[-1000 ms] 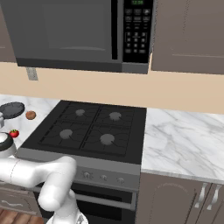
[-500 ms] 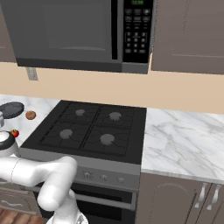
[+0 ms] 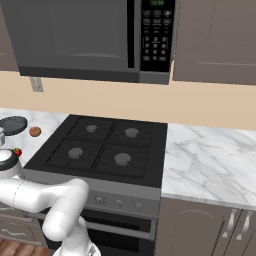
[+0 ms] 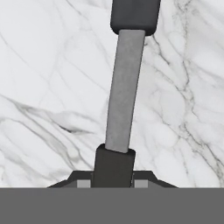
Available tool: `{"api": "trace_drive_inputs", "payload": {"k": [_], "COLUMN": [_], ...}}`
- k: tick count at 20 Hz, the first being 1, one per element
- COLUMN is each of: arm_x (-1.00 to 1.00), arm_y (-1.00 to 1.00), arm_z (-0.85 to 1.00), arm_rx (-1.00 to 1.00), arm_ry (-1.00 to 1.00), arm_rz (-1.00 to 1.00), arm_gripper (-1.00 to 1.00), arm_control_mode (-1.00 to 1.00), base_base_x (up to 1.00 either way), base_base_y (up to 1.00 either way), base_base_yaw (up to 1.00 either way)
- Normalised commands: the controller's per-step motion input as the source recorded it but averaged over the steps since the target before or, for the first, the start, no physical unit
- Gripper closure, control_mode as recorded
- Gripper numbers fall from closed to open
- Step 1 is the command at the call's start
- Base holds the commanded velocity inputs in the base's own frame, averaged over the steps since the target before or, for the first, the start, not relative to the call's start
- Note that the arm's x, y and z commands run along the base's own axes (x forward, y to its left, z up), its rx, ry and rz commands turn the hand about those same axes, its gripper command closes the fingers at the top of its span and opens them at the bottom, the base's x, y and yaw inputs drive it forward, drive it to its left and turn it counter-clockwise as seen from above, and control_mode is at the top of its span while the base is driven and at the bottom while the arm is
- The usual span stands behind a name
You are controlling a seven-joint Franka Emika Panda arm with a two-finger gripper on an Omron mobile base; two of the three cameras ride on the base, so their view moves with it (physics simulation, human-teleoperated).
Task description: Place the pan on the front left burner on the stove. Then place the tomato and the onion in the pan and turn on the front left burner.
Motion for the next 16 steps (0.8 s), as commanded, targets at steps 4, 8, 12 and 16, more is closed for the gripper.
{"api": "trace_drive_inputs", "payload": {"k": [4, 8, 12, 16], "arm_x": [0.0, 0.0, 0.0, 0.0], "arm_y": [-0.08, -0.13, -0.12, -0.04], "arm_z": [0.0, 0.02, 0.14, 0.22], "arm_rx": [0.0, 0.0, 0.0, 0.0], "arm_ry": [0.0, 0.0, 0.0, 0.0], "arm_rz": [0.0, 0.0, 0.0, 0.0], "arm_gripper": [1.0, 1.0, 1.0, 1.0], "arm_control_mode": [-1.0, -1.0, -1.0, -1.0], "base_base_x": [0.0, 0.0, 0.0, 0.0], "base_base_y": [0.0, 0.0, 0.0, 0.0], "base_base_yaw": [0.0, 0.0, 0.0, 0.0]}}
